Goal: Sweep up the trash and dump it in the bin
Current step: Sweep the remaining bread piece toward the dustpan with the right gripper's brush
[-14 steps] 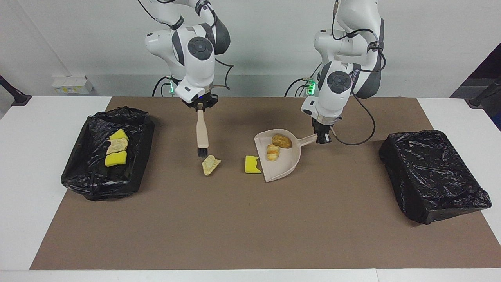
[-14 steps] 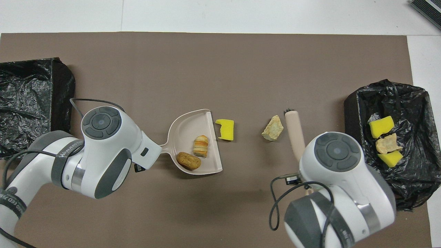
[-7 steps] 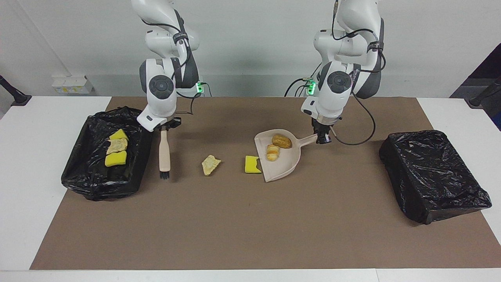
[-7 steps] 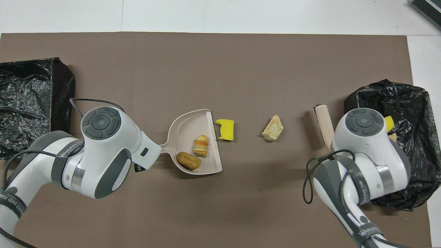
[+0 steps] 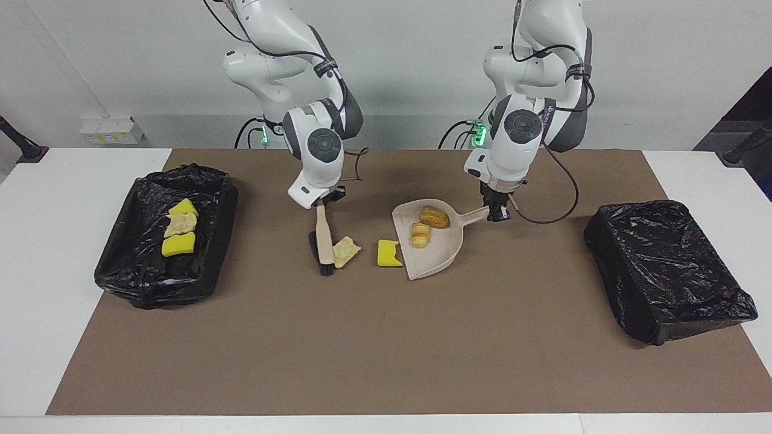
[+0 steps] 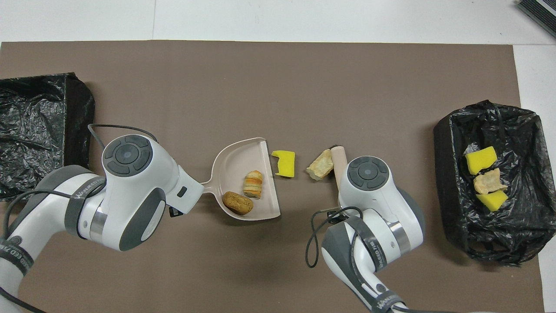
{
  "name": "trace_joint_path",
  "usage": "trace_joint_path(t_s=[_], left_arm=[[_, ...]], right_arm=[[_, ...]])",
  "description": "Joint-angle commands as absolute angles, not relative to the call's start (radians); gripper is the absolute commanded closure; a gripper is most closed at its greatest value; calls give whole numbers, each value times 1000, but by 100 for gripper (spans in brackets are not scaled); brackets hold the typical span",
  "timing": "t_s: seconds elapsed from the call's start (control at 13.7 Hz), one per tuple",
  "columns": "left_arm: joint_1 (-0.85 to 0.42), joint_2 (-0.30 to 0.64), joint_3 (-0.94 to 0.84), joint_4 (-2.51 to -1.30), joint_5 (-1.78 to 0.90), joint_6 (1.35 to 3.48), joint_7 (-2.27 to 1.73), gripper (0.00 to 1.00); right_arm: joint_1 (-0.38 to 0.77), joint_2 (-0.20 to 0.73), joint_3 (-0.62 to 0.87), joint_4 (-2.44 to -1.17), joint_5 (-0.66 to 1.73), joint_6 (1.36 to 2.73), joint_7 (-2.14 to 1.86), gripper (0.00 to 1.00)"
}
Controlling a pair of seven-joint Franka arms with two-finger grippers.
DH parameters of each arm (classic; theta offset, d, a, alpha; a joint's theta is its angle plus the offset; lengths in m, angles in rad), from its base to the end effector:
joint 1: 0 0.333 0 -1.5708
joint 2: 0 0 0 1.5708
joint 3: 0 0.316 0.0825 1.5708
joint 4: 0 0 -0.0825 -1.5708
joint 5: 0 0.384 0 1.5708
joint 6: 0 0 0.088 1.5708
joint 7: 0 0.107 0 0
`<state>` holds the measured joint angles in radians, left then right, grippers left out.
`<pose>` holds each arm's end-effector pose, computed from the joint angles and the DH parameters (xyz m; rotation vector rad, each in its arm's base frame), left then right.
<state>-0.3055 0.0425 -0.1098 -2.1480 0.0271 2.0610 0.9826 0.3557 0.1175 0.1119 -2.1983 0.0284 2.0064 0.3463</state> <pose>0.4854 -0.2122 0.3720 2.3712 -2.0225 -0.2016 0.4531 0.2306 0.3092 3.0153 0.1608 -0.4537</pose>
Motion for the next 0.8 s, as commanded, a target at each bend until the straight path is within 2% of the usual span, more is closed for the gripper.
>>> trace_joint_path(t_s=[0.0,0.15,0.29,0.51,0.73], left_arm=[[-307,32,-109,-2169,43,2109,985,100],[-308,32,-109,-2174,43,2120,985,100],[-308,32,-109,-2175,43,2123,985,100],[-310,34,-109,-2175,43,2134,983,100],[-305,34,-110,-2177,43,2152,986,100]], right_arm=[[388,149,114,-2168,151,2051,342,100],[442,155,114,-2145,285,2074,339,100],[478,160,114,-2145,433,2158,319,100],[534,152,121,-2143,602,2186,270,100],[600,140,121,-2143,667,2243,288,100]])
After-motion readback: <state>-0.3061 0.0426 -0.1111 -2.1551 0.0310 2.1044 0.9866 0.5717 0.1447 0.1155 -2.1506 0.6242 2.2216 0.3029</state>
